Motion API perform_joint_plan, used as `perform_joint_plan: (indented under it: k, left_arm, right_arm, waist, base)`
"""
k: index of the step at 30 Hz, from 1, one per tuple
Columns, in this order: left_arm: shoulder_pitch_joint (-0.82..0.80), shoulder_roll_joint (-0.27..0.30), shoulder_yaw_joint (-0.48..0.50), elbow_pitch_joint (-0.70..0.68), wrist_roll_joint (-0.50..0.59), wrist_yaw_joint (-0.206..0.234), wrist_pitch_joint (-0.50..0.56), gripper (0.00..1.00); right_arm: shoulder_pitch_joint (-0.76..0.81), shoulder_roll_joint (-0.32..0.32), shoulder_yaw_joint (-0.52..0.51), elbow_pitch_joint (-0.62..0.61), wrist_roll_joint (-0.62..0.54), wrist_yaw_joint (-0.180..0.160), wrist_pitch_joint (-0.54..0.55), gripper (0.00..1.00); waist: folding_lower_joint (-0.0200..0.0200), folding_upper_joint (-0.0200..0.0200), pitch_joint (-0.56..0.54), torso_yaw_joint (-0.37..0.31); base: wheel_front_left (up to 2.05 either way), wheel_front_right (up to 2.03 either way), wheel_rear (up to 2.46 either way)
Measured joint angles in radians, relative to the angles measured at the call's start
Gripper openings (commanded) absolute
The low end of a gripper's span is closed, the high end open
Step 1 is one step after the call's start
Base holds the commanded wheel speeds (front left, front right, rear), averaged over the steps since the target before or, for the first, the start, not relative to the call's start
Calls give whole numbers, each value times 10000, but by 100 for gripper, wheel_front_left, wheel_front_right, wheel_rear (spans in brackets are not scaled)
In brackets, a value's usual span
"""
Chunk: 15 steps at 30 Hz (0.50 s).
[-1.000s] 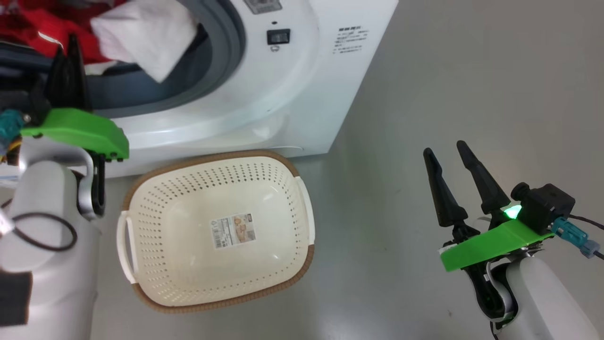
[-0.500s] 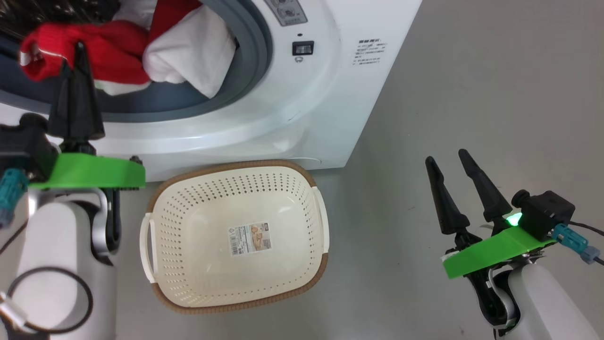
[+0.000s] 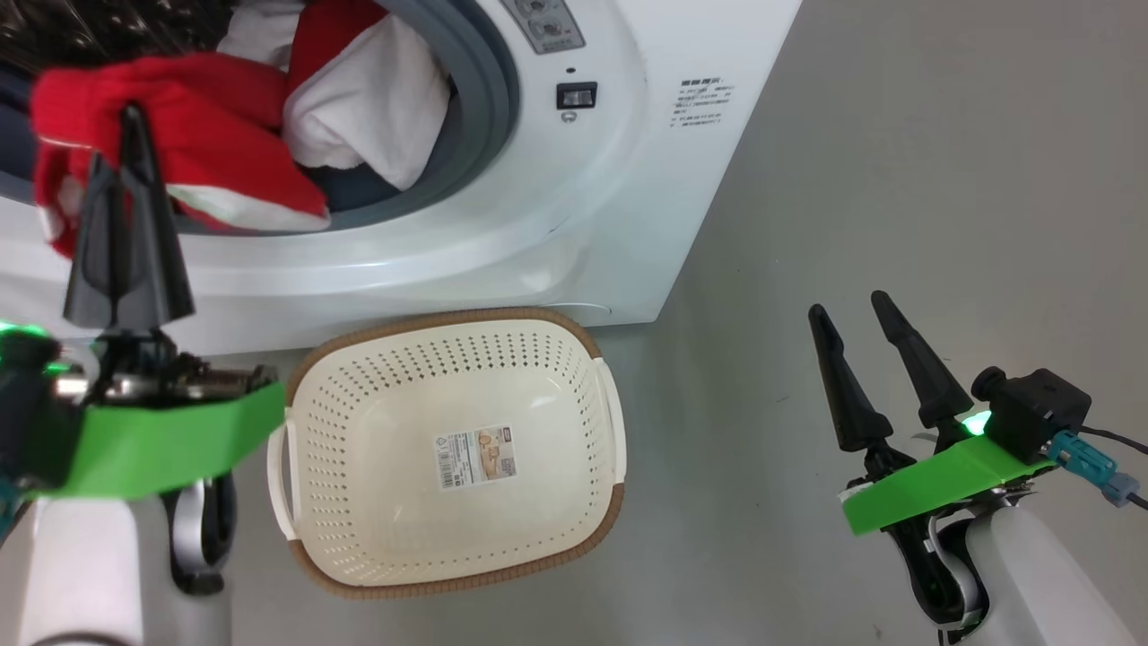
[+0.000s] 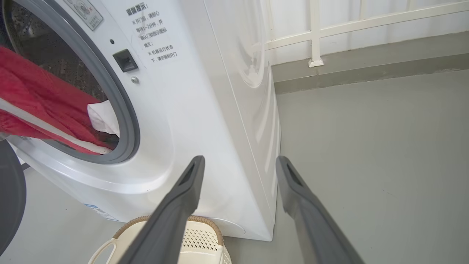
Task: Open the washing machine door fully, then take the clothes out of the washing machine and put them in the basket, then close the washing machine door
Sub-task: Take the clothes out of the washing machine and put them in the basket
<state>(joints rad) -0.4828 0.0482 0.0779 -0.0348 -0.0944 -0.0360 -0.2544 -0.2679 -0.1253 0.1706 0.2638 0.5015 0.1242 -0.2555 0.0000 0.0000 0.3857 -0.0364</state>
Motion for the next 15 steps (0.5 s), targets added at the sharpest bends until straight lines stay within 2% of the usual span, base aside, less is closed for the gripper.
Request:
perform_joint_plan:
  k: [3,6,15]
  left_arm:
    - [304,-21,0,-698,0,2,-35,0]
    - [696,-59,-107,-817,-12,4,-40,0]
    - [1165,-100,-426,1055,-491,-140,-36,0]
  right_arm:
    - [1,-2,-6,0,0,0,0,100]
    - [4,-6,-8,0,0,0,0,100]
    - [0,4,75,21,0,0,0,100]
  waist:
    - [0,0,-8,16]
    - [0,0,-27,47]
    - [0,0,106,32]
  base:
    - [0,0,0]
    - [0,0,0]
    - [0,0,0]
